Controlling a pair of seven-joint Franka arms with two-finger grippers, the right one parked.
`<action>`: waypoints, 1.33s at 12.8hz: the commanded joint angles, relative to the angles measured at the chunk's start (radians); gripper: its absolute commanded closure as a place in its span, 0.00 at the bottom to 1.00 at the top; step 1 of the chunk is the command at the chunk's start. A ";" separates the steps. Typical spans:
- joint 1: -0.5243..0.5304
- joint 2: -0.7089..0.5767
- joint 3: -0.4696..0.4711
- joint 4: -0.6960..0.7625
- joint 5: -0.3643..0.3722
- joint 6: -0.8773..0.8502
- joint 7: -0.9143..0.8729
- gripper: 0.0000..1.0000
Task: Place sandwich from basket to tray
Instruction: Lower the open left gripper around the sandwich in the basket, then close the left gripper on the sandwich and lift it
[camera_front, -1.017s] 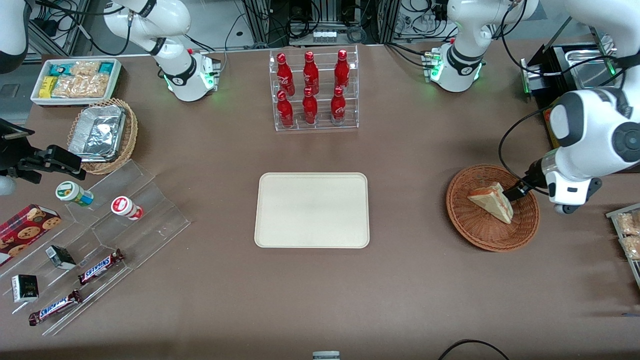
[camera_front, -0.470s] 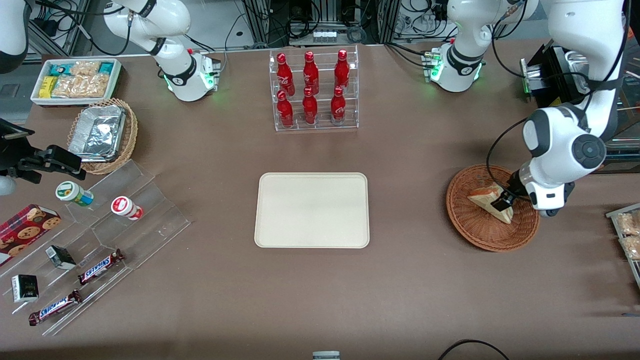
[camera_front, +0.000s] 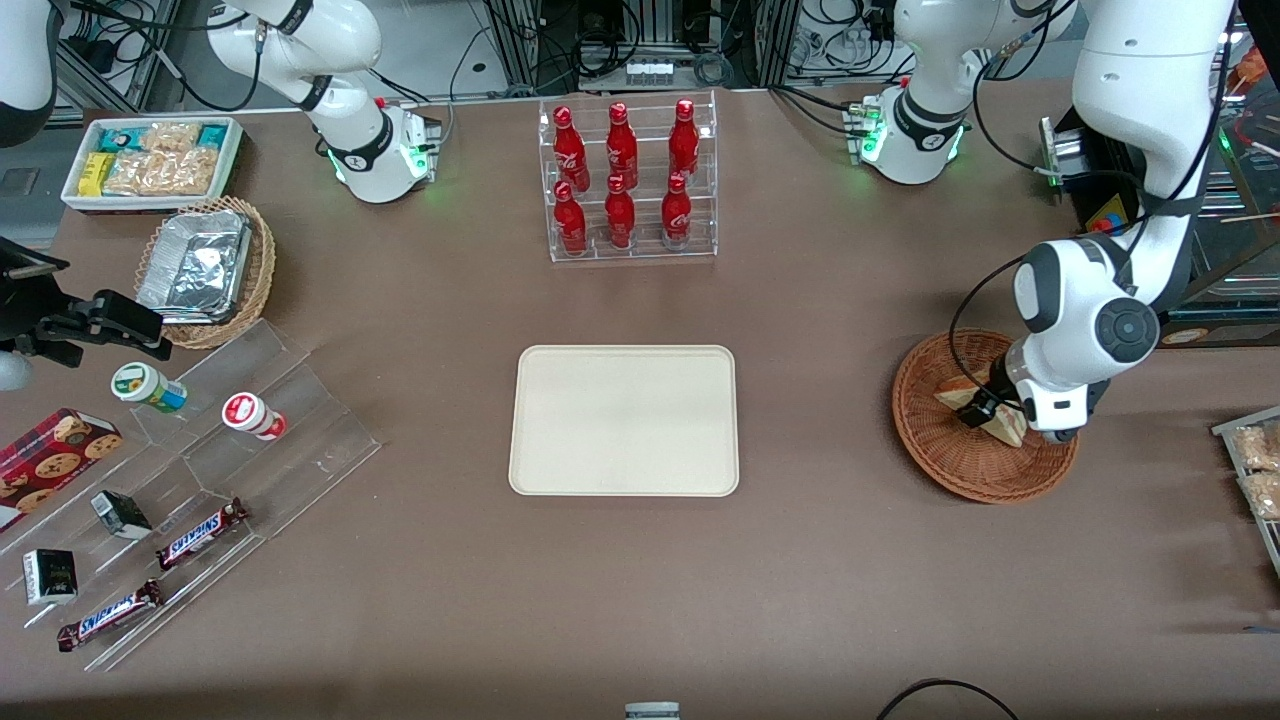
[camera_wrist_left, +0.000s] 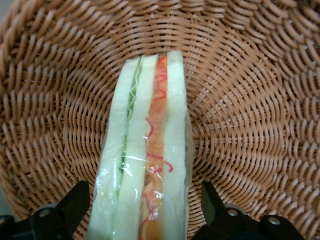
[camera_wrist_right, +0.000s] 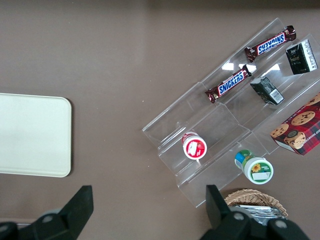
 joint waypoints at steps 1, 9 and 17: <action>-0.005 -0.005 0.003 0.003 0.006 -0.002 -0.007 0.31; -0.057 -0.077 0.000 0.153 0.014 -0.307 -0.008 0.57; -0.181 -0.015 -0.016 0.400 -0.001 -0.399 -0.005 0.65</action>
